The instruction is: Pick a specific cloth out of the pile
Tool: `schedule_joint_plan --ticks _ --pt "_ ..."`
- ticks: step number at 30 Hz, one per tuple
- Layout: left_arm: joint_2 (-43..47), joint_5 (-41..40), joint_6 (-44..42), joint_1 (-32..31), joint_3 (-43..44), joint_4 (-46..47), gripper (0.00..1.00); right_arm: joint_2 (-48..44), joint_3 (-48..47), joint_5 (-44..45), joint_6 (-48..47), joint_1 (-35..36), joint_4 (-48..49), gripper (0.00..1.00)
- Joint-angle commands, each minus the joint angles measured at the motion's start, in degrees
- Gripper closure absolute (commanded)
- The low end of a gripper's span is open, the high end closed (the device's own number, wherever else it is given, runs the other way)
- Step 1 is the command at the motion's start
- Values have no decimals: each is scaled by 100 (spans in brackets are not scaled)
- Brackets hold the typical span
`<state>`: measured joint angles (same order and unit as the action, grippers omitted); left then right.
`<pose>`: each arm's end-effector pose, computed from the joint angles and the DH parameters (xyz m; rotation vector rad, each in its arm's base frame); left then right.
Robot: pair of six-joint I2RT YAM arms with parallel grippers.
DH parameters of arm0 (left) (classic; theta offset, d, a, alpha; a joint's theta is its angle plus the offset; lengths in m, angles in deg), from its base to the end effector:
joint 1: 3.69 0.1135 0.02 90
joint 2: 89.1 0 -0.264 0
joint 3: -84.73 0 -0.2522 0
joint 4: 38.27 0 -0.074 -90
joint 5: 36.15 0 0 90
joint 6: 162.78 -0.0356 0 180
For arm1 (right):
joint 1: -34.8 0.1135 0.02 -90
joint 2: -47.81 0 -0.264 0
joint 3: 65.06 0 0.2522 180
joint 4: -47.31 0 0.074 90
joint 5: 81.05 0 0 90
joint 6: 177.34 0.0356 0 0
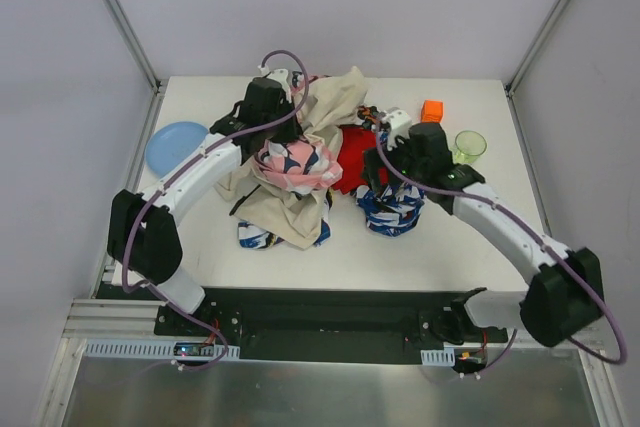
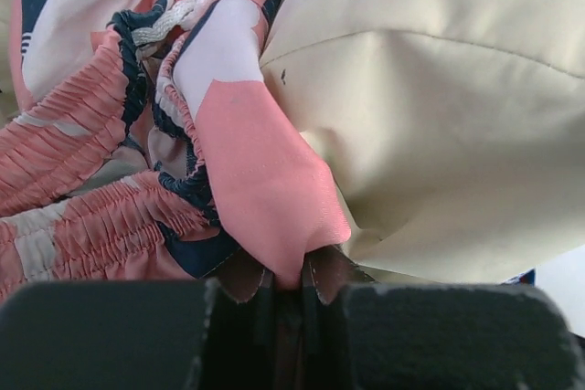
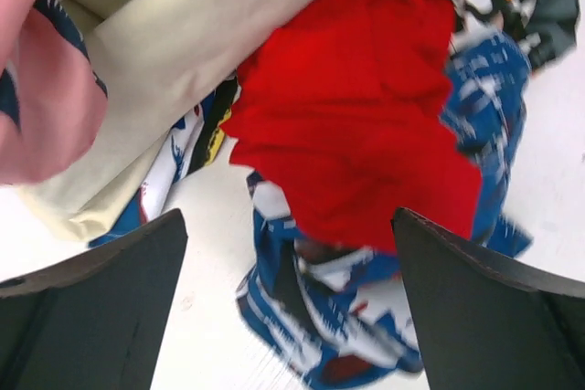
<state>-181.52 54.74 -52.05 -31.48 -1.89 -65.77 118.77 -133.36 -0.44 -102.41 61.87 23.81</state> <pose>0.3371 -0.1783 0.3325 0.1379 2.0734 -0.5426 0.2500 0.1343 0.3032 -0.8271 1.8578 0.2981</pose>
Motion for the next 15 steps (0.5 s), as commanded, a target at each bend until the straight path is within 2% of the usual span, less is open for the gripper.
schedule_joint_plan --ticks 1,4,8,11,12,13,14,15 --pt "348 316 475 151 -192 380 100 1110 -705 401 -1322 369 226 4" --pt "356 500 739 265 -349 512 100 2059 -1302 735 -1385 431 218 2" --pt "444 483 924 362 -648 653 100 2975 -1945 1500 -1130 457 139 11" --pt "497 412 1064 450 -842 723 100 3379 -2086 1344 -1086 571 314 14" --pt "514 430 1125 485 -903 776 100 3511 -2139 1326 -999 641 332 18" --pt "523 430 1152 503 -982 828 100 3600 -2165 1412 -859 694 367 28" --pt "532 421 1179 520 -1044 881 100 3653 -2166 1579 -683 773 446 46" --pt "524 421 1214 555 -1088 942 100 3636 -2148 1737 -577 817 551 58"
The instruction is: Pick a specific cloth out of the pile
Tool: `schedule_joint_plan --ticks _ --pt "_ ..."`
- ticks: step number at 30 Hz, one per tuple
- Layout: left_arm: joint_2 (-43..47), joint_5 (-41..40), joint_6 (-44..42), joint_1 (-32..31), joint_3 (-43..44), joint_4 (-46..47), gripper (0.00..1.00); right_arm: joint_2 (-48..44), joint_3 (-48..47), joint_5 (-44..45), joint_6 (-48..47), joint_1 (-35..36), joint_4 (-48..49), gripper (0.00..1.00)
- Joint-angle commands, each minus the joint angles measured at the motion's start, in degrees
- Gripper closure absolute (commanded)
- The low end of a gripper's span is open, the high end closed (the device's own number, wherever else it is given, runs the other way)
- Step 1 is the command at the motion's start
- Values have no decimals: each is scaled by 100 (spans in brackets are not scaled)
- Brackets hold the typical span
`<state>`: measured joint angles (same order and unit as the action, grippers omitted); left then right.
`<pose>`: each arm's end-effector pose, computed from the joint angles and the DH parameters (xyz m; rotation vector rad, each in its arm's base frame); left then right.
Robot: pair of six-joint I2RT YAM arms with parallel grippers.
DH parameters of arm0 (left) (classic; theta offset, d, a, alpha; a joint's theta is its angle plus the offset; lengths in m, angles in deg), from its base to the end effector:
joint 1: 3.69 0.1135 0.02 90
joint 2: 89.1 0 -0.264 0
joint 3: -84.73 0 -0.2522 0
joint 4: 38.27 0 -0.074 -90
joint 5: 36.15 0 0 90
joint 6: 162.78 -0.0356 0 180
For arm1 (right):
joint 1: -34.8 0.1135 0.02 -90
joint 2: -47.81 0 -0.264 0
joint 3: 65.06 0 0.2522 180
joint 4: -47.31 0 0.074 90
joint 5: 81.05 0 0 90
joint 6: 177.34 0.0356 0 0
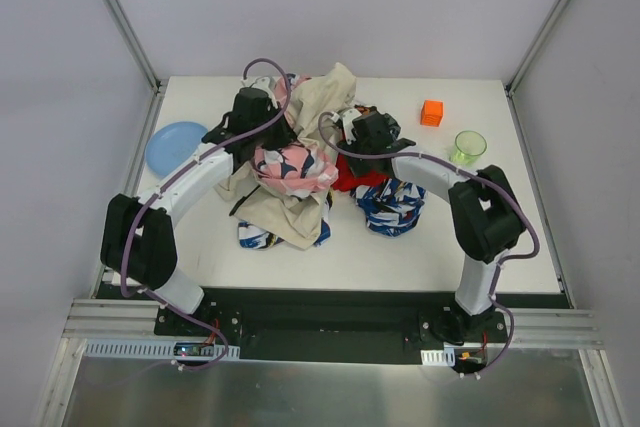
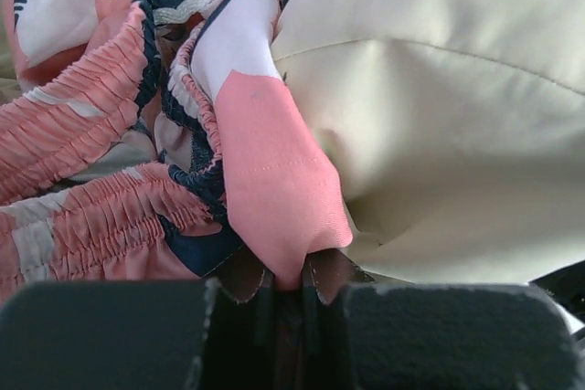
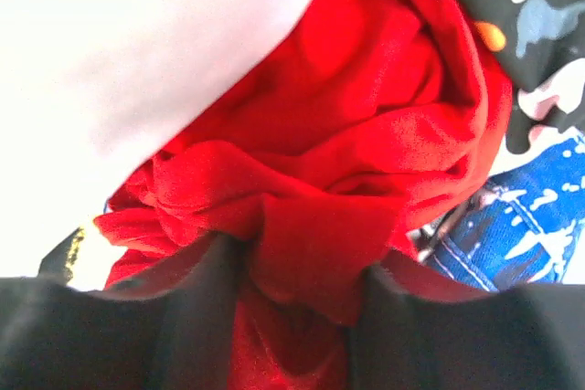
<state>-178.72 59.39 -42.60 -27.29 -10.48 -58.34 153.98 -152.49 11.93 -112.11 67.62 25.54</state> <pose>0.3366 -0.1508 0.3102 -0.0550 2.0719 -0.6874 0.3503 0.2237 0.2149 -1.0726 2.0082 0.0146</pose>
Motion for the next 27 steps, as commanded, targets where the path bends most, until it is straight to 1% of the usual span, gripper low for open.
schedule_joint_plan --ticks 1,3,6,10,13,16,20,24,27 --pt "235 25 296 145 -273 252 100 27 -218 789 455 321 449 68" --pt "217 192 366 171 -335 384 100 -306 -235 1150 421 453 502 77" --pt "209 561 472 171 -440 770 100 -1017 -411 1231 578 471 336 90" --pt "77 1316 603 171 -344 1245 100 -2168 -412 1204 912 471 291 99" --pt "-195 2089 840 153 42 1543 100 -3020 -420 1257 1001 392 239 99" --pt "-432 2521 1051 48 472 1983 100 -3680 -534 1152 1255 156 -51 99" --pt "-757 2619 1070 -355 1131 2072 100 -4507 -535 1590 1423 -205 -332 99" --pt "-1249 2698 1087 -725 1817 2002 100 -5096 -526 2301 1326 -653 -657 99" --pt "-1531 2418 1008 -866 2073 1774 100 -5544 -631 2951 1291 -1065 -938 99"
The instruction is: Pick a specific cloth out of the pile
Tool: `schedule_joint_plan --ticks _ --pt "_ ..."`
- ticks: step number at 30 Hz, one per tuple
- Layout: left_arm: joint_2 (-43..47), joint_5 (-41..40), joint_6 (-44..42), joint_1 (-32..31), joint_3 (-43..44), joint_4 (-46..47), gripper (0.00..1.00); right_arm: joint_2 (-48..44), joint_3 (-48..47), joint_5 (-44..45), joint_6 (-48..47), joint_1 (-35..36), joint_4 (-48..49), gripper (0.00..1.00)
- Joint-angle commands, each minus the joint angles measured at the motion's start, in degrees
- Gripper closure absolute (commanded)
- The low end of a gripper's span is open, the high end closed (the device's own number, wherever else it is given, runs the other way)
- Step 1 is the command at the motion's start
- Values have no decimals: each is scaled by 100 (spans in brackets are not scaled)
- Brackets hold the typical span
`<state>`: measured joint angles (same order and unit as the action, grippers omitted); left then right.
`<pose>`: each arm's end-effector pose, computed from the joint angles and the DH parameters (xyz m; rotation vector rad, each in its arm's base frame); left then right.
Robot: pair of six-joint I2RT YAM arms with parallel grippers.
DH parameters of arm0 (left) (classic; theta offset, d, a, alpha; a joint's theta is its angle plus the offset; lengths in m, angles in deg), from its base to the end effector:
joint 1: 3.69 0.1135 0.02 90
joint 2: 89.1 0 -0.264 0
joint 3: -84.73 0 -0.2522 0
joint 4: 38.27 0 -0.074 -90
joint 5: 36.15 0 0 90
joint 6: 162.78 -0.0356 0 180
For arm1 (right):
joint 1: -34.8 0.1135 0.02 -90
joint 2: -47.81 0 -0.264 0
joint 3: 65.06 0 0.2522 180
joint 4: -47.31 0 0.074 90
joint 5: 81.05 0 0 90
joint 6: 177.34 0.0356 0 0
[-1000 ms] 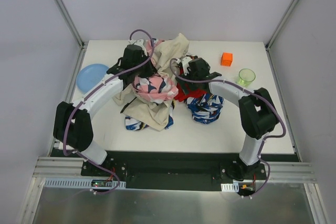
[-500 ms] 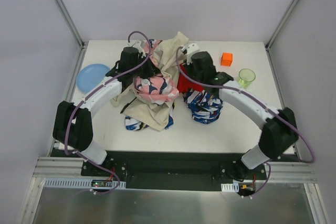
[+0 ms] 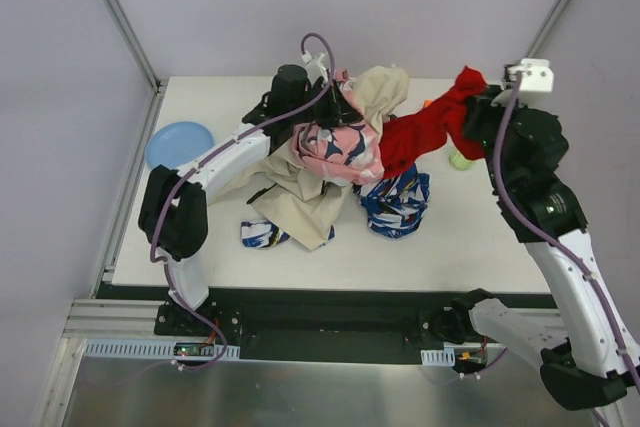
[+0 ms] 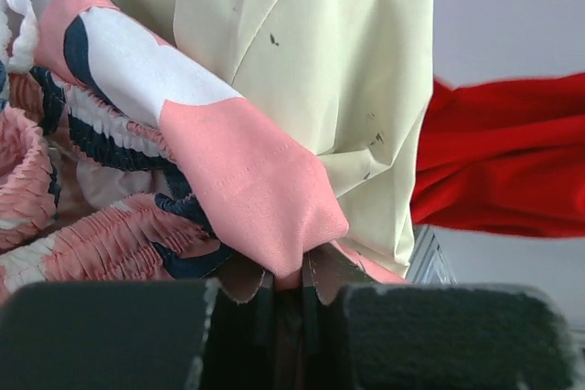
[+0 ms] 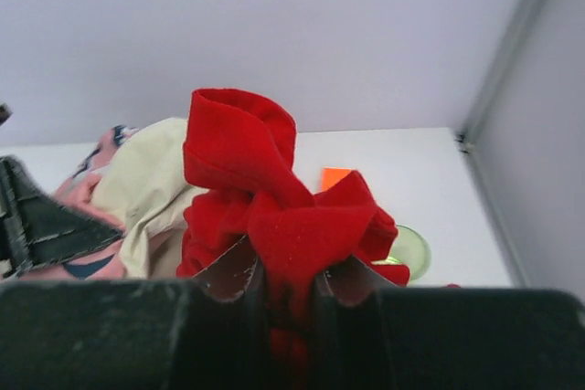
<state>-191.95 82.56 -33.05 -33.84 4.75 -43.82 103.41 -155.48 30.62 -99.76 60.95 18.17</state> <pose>0.3673 -0.2331 0.3431 0.2522 1.8726 -1.2995 0.1714 0.0695 0.4859 -0.1892 1.4671 -0.0840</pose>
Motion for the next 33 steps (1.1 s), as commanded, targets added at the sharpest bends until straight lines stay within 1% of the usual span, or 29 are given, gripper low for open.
schedule_joint_plan --ticks 1,3,6,8,11,13,16,17,18,19,20,21,22,23,25,26,29,33 --pt "-279 -126 -43 -237 576 200 100 -619 -384 1224 13 -487 -194 99" --pt "-437 -531 -140 -263 603 15 100 -865 -620 1636 -189 -576 -229 99" --pt "-700 -1208 -211 -289 611 -205 100 -849 -1252 2366 -724 -620 -220 99" --pt "-868 -1402 -193 -290 629 -284 100 -726 -1753 2561 -1146 -620 -299 99" --pt "-1096 -1430 -123 -307 664 -320 100 -524 -2264 2789 -1524 -620 -475 99" --pt "-1211 -1517 -123 -333 690 -363 100 -453 -2309 2991 -1727 -620 -475 99" --pt "-1334 -1448 -123 -342 787 -477 100 -470 -2029 3089 -1755 -629 -466 99" --pt "-1352 -1395 -132 -334 813 -513 98 -514 -1924 3071 -1711 -629 -466 99" --pt "-1352 -1360 -140 -333 822 -531 92 -540 -1775 3097 -1641 -629 -466 99" --pt "-1317 -1350 -167 -342 822 -557 92 -558 -1651 3124 -1553 -629 -466 99" --pt "-1273 -1333 -184 -342 788 -574 89 -602 -1441 3133 -1465 -638 -466 99" --pt "-1203 -1281 -219 -342 761 -592 83 -628 -1274 3141 -1369 -646 -475 99" --pt "-1107 -1219 -272 -342 709 -601 69 -672 -1124 3141 -1263 -646 -492 99" --pt "-1010 -1158 -316 -334 639 -610 51 -707 -940 3150 -1141 -655 -519 99" --pt "-729 -982 -482 -342 524 -627 10 -821 -571 3316 -860 -690 -659 99" --pt "-589 -868 -579 -342 497 -714 1 -866 -317 3439 -623 -699 -747 99" --pt "-9 -674 -878 -342 366 -977 1 -1050 535 3958 45 -804 -1062 99" --pt "878 -875 -1309 -342 -29 -1251 1 -1208 1293 3810 977 -1059 -1731 99"
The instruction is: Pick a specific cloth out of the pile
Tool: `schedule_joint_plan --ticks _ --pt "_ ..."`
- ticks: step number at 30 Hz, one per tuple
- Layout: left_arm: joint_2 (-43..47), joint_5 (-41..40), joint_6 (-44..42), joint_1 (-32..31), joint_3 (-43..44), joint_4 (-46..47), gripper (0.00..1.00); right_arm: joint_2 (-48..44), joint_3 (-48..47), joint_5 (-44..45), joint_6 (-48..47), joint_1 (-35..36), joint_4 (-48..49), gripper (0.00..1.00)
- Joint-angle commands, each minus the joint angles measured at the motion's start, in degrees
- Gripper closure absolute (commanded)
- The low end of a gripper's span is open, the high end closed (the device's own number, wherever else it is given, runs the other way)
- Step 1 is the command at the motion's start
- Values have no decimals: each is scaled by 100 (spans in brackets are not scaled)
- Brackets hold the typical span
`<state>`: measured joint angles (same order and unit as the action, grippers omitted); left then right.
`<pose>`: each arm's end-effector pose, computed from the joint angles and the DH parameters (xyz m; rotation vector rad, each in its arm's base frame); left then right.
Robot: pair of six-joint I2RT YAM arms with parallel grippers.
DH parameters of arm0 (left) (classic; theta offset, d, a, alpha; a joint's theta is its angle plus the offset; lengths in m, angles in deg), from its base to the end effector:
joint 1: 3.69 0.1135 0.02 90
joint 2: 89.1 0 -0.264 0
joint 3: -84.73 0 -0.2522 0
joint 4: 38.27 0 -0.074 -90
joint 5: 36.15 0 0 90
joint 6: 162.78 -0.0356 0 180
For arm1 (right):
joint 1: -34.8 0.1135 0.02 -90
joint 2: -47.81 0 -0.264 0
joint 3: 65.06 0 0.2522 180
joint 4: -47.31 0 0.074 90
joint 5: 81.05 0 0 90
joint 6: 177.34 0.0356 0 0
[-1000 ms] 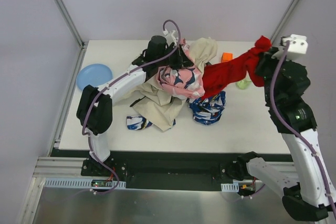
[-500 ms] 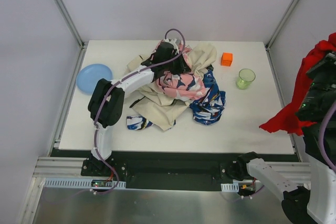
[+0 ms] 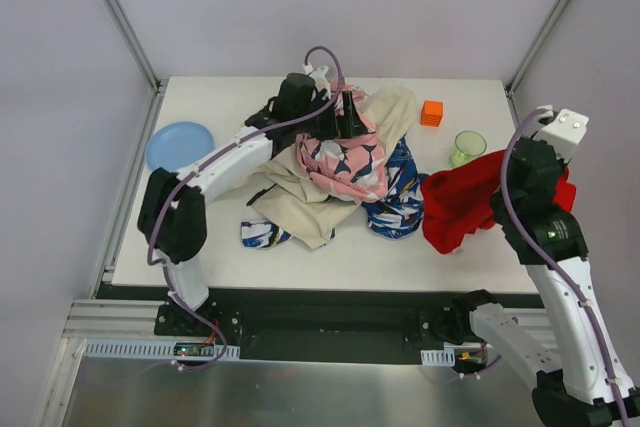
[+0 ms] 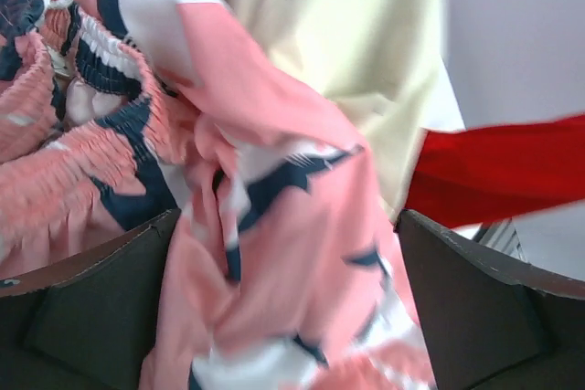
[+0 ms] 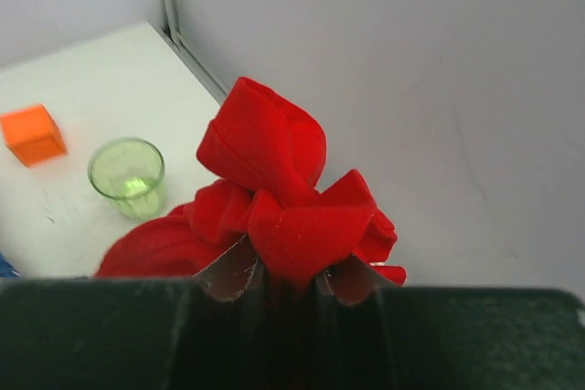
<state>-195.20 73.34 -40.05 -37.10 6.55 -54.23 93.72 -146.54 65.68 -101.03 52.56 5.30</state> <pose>0.3654 -0.2553 0.3111 0.2574 2.0472 -1.0741 0.1371 0.0126 0.4393 0.2943 1.6642 -0.7730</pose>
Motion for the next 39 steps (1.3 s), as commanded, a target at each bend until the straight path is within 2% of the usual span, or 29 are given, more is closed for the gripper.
schedule_joint_plan --ticks 1,6,9,10,12,15,22,25,33,36,39 --pt "1398 -40 -706 -17 -305 -255 1 -249 513 286 1262 -299 -549 99" --pt "2373 -550 -1137 -8 -920 -474 1 -311 647 321 1536 -633 -875 99" --pt "2805 -814 -1260 1 -1246 -536 1 -381 428 645 1405 -774 -980 99" --pt "2919 -902 -1252 1 -1333 -554 1 -364 279 838 1213 -783 -1120 99" --pt "3008 -964 -1252 10 -1448 -562 1 -355 -20 1128 1517 -783 -1612 99" --pt "3034 -1087 -1138 89 -1606 -606 1 -460 -57 1130 1457 -783 -1693 99" --pt "3060 -1060 -689 572 -1976 -720 1 -373 592 49 1422 -800 -1166 99" --pt "3209 -1245 -637 669 -2160 -765 1 -135 1005 -353 1913 -897 -1077 99" --pt "3544 -1606 -601 713 -2485 -888 1 1181 2648 -3165 3179 -2354 195 99" --pt "3684 -1702 -592 730 -2608 -1019 1 1937 3036 -3975 3461 -2672 530 87" --pt "3860 -1895 -592 757 -2749 -1142 1 2474 3020 -4257 3313 -2690 689 77"
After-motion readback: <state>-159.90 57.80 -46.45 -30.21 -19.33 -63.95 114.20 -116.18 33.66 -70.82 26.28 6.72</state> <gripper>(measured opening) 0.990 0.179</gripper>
